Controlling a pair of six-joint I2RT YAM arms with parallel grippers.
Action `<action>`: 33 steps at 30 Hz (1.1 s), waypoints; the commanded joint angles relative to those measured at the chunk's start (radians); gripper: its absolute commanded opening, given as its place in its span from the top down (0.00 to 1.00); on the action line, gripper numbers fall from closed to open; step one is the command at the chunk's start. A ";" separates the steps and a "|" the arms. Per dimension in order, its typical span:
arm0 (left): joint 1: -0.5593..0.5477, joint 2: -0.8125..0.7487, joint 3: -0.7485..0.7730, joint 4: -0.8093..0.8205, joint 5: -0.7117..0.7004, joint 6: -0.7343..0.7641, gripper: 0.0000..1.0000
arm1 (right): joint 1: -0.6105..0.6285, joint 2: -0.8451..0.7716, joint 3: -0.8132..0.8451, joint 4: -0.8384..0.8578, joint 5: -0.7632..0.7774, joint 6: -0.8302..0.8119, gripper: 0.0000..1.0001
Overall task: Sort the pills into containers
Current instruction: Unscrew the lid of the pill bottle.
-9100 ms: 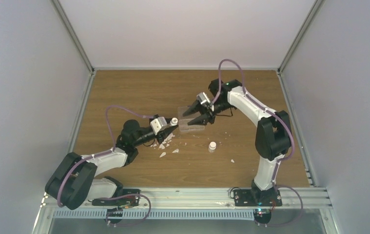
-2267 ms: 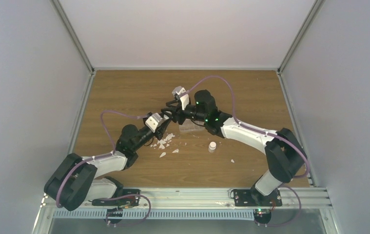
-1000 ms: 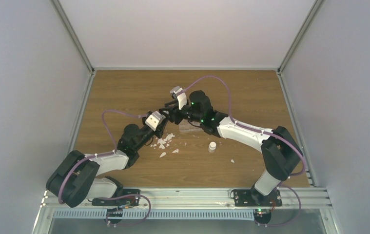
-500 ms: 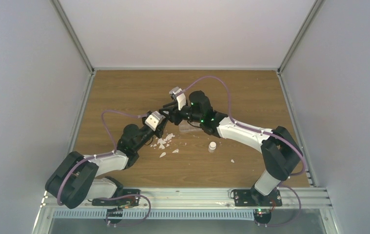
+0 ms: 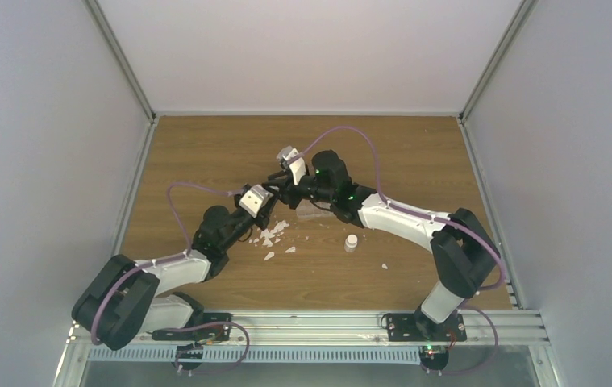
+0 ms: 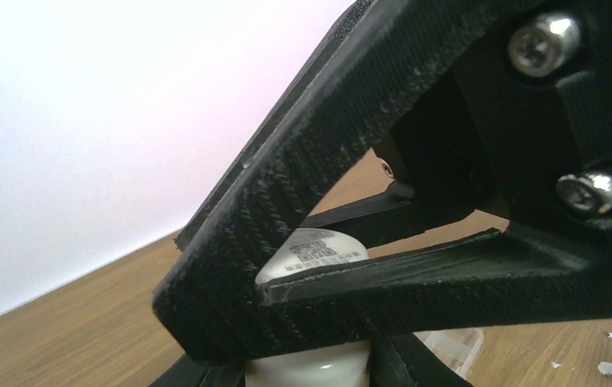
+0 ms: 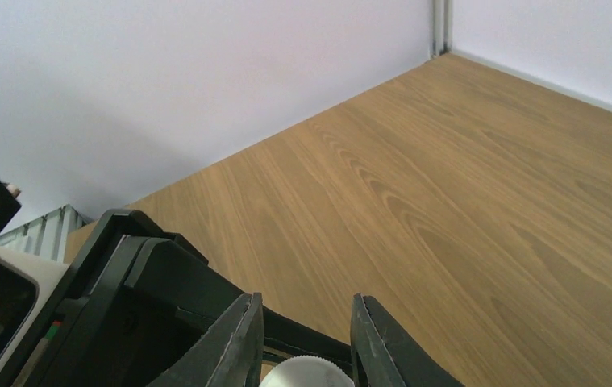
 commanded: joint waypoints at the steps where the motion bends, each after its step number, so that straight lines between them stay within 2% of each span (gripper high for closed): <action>1: 0.000 -0.053 -0.015 0.070 0.022 0.007 0.33 | 0.003 -0.043 -0.022 0.015 -0.071 -0.153 0.75; 6: 0.006 -0.085 -0.026 0.064 0.052 0.003 0.33 | -0.001 -0.088 -0.096 0.056 -0.305 -0.326 0.72; 10: 0.009 -0.116 -0.035 0.048 0.075 0.003 0.33 | -0.019 -0.148 -0.110 0.012 -0.433 -0.418 0.71; 19: 0.016 -0.176 -0.050 0.023 0.118 0.004 0.33 | -0.031 -0.245 -0.106 -0.203 -0.768 -0.677 0.65; 21: 0.016 -0.183 -0.053 0.022 0.125 0.003 0.33 | -0.032 -0.241 -0.081 -0.309 -0.838 -0.779 0.60; 24: 0.016 -0.186 -0.053 0.019 0.129 0.003 0.33 | -0.029 -0.224 -0.043 -0.456 -0.890 -0.908 0.55; 26: 0.017 -0.181 -0.053 0.025 0.125 0.002 0.33 | -0.028 -0.219 -0.046 -0.421 -0.852 -0.858 0.53; 27: 0.017 -0.176 -0.050 0.026 0.123 0.002 0.33 | -0.027 -0.218 -0.050 -0.386 -0.819 -0.818 0.50; 28: 0.017 -0.170 -0.049 0.028 0.121 0.002 0.33 | -0.026 -0.215 -0.054 -0.352 -0.787 -0.777 0.41; 29: 0.017 -0.165 -0.046 0.030 0.120 0.002 0.33 | -0.026 -0.216 -0.063 -0.306 -0.743 -0.730 0.27; 30: 0.017 -0.160 -0.044 0.032 0.118 0.001 0.33 | -0.026 -0.221 -0.078 -0.221 -0.665 -0.666 0.09; 31: 0.017 -0.156 -0.043 0.033 0.112 0.001 0.33 | -0.027 -0.226 -0.094 -0.173 -0.612 -0.621 0.01; 33: 0.017 -0.149 -0.042 0.035 0.098 -0.001 0.33 | -0.027 -0.226 -0.107 -0.108 -0.506 -0.544 0.00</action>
